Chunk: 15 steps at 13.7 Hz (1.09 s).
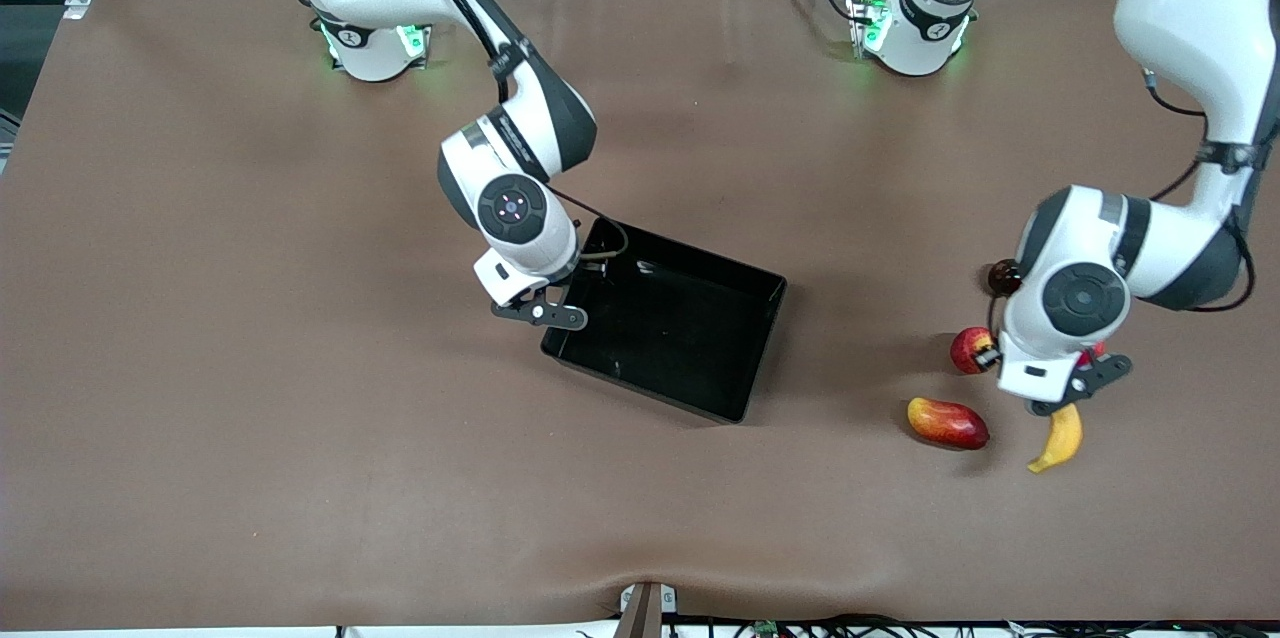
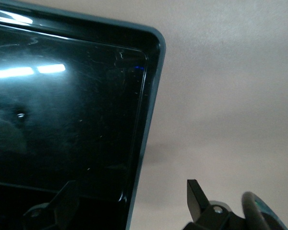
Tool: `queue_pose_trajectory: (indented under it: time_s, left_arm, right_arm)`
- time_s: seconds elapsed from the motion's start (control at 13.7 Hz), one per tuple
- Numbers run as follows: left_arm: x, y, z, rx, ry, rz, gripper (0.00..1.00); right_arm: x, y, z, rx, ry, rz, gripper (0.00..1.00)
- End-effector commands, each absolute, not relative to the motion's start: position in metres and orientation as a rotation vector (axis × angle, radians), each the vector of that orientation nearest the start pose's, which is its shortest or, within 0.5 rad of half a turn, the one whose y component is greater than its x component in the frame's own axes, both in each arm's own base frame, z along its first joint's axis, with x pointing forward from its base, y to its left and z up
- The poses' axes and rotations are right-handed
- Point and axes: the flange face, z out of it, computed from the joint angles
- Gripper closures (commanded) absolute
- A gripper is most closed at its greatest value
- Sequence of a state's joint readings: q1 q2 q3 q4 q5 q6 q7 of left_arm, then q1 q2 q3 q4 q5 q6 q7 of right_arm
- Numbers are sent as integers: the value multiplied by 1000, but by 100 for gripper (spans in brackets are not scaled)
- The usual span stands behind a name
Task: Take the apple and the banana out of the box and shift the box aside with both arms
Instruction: 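Lower the banana by the mango while the right gripper grasps the box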
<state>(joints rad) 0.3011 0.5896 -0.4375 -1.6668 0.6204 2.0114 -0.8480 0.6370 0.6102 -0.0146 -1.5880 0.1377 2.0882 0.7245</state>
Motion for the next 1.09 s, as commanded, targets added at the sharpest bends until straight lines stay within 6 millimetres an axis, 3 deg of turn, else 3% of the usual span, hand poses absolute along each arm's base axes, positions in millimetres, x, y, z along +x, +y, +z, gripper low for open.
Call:
queue_pose_trajectory:
  time_s: [0.0, 0.07, 0.15, 0.22, 0.44, 0.73, 0.8, 0.87, 0.95, 1.02]
  left_arm:
    - [684, -6, 269, -2764, -455, 1, 100]
    - [687, 12, 268, -2779, -404, 17, 100]
    - [687, 18, 262, -2793, -339, 46, 100]
    - [686, 19, 259, -2802, -320, 61, 100]
    - [671, 8, 251, -2800, -212, 131, 100]
    - [667, 19, 245, -2814, -47, 184, 100]
    - [667, 19, 245, -2814, -45, 184, 91]
    - [667, 15, 245, -2813, -39, 183, 67]
    - [668, 16, 247, -2814, -47, 175, 7]
    - [671, 17, 254, -2814, -44, 159, 0]
  right_arm:
    - [549, 399, 255, -3125, 307, 232, 42]
    - [551, 402, 255, -3110, 316, 203, 72]
    - [554, 402, 257, -3100, 365, 188, 89]
    - [554, 403, 258, -3095, 387, 182, 100]
    - [559, 396, 261, -3095, 403, 190, 100]
    - [562, 389, 281, -3092, 418, 190, 100]
    - [566, 381, 298, -3088, 432, 192, 100]
    - [570, 368, 315, -3087, 441, 208, 100]
    - [575, 353, 333, -3079, 472, 216, 100]
    - [578, 341, 353, -3070, 495, 212, 100]
